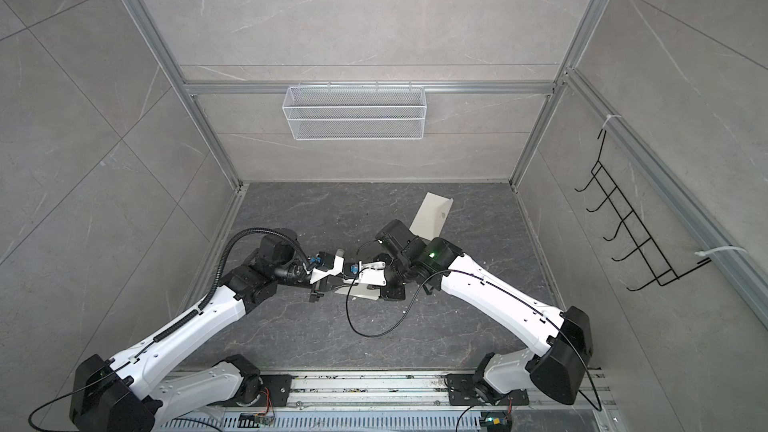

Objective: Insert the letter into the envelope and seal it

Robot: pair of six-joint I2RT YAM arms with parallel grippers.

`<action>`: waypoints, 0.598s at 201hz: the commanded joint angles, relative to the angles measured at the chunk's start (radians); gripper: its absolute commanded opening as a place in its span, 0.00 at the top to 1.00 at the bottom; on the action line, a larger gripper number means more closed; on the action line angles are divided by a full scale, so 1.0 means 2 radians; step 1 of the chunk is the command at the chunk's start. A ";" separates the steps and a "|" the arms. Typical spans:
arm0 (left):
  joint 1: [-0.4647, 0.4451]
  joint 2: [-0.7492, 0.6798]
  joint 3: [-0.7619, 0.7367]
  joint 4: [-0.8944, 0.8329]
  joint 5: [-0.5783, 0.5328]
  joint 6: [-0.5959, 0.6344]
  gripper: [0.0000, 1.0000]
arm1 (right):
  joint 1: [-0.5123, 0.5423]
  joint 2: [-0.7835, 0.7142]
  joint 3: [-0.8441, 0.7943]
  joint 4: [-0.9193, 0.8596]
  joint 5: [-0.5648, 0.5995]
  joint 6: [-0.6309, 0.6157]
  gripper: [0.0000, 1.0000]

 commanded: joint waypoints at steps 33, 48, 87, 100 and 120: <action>-0.001 -0.036 -0.031 0.067 -0.016 -0.041 1.00 | -0.002 -0.064 -0.065 0.139 -0.041 0.075 0.70; -0.002 -0.049 -0.048 0.095 -0.014 -0.059 1.00 | -0.010 -0.092 -0.110 0.212 -0.078 0.113 0.66; -0.002 -0.064 -0.068 0.131 -0.009 -0.083 1.00 | -0.018 -0.092 -0.139 0.275 -0.115 0.160 0.65; -0.001 -0.064 -0.066 0.132 -0.008 -0.084 1.00 | -0.018 -0.080 -0.128 0.266 -0.124 0.162 0.72; -0.001 -0.062 -0.065 0.131 -0.008 -0.084 1.00 | -0.018 -0.071 -0.121 0.265 -0.133 0.167 0.81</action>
